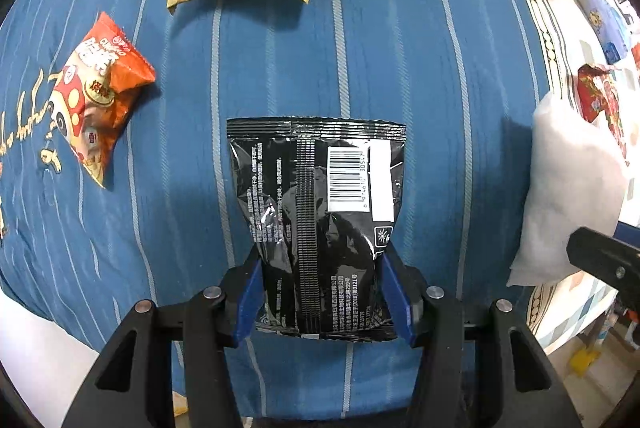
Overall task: Organize soft objects
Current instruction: 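Carry the black bag and white pouch together over the cardboard box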
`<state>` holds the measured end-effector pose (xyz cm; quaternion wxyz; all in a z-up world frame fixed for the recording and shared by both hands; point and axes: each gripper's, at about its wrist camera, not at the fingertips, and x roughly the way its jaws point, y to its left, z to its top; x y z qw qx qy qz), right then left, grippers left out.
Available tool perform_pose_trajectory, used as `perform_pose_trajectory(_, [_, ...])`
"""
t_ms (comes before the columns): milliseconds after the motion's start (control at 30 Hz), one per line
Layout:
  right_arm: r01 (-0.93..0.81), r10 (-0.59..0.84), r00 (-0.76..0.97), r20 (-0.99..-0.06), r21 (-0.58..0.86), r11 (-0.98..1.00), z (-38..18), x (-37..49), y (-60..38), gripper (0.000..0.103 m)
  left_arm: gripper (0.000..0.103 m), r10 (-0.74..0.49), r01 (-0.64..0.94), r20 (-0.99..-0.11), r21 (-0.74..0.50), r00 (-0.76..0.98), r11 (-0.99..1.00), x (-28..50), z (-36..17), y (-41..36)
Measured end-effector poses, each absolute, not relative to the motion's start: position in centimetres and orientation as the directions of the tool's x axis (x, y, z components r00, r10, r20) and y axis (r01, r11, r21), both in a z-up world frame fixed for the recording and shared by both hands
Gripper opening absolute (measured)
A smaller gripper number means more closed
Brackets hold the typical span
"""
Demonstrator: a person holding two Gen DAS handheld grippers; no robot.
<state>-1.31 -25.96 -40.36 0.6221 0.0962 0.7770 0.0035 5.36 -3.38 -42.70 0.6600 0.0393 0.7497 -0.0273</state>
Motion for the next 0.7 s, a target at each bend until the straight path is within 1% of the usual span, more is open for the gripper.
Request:
perform_pose_trajectory(33, [0.151,0.162,-0.210,-0.964,0.132,0.980,-39.5,-0.3,-26.6,0.088,0.052,0.023,0.090,-0.992,0.012,-0.127,0.996,5.5,-42.6,-3.4])
perform_pose_trajectory(167, [0.185,0.175,-0.218,-0.960,0.135,0.973,-39.1,-0.1,-27.5,0.089,0.052,0.025,0.085,-0.991,0.014,-0.128,0.996,5.9,-42.6,-3.2])
perform_pose_trajectory(233, [0.197,0.184,-0.217,-0.959,0.141,0.970,-39.8,0.8,-27.8,0.093,0.052,0.025,0.082,-0.991,0.014,-0.131,0.997,7.1,-43.2,-2.4])
perform_pose_trajectory(300, [0.213,0.191,-0.217,-0.957,0.145,0.966,-39.7,0.7,-28.2,0.094,0.052,0.024,0.079,-0.991,0.014,-0.131,0.997,6.9,-43.4,-2.5])
perform_pose_trajectory(467, [0.191,0.166,-0.213,-0.963,0.126,0.974,-39.9,0.2,-28.3,0.094,0.052,0.022,0.076,-0.992,0.012,-0.127,0.997,8.0,-43.9,-1.3])
perform_pose_trajectory(500, [0.194,0.162,-0.213,-0.964,0.121,0.974,-40.0,0.0,-28.0,0.095,0.052,0.022,0.074,-0.991,0.013,-0.129,0.997,9.1,-43.0,-1.3])
perform_pose_trajectory(700, [0.183,0.137,-0.216,-0.967,0.098,0.978,-40.8,0.4,-26.8,0.093,0.052,0.027,0.075,-0.992,0.017,-0.127,0.997,9.2,-42.6,-1.4])
